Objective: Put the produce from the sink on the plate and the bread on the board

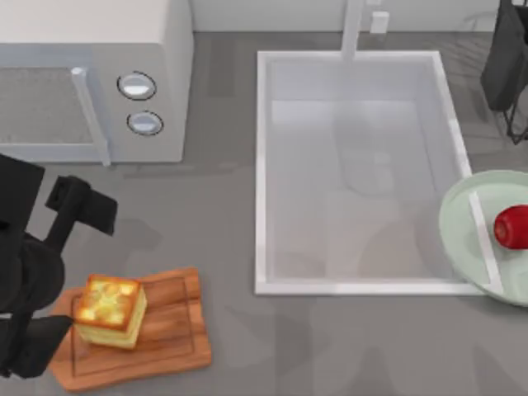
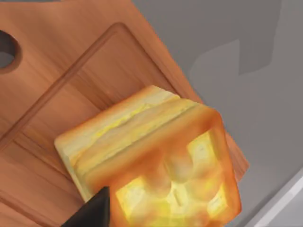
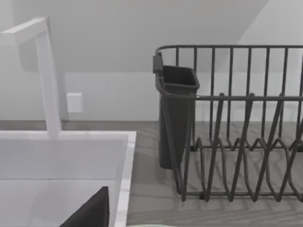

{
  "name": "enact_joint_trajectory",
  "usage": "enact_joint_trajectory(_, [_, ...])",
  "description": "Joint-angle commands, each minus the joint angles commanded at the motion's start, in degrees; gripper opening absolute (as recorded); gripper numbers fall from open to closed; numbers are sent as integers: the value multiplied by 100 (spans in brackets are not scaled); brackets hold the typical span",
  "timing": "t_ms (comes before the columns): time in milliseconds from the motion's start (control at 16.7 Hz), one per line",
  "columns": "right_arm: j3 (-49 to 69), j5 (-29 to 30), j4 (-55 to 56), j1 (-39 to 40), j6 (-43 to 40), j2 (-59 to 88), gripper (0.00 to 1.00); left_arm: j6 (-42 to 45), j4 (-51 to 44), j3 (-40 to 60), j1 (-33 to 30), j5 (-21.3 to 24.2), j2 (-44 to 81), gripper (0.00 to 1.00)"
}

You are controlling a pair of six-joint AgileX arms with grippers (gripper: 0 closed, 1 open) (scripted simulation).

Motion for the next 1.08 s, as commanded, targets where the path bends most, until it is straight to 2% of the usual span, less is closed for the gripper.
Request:
enact_joint_trajectory(420, [0, 0, 0, 0, 0, 0, 100, 3712, 1589, -1643, 813, -21, -3187, 100])
enact_joint_trajectory(720, [0, 0, 0, 0, 0, 0, 100, 6295, 2532, -2693, 1448, 11, -4857, 100])
enact_joint_trajectory(900, [0, 0, 0, 0, 0, 0, 100, 7467, 2956, -3127, 1786, 8, -5537, 100])
enact_joint_trajectory(1080, [0, 0, 0, 0, 0, 0, 100, 8147, 3206, -3377, 2018, -10, -5920, 100])
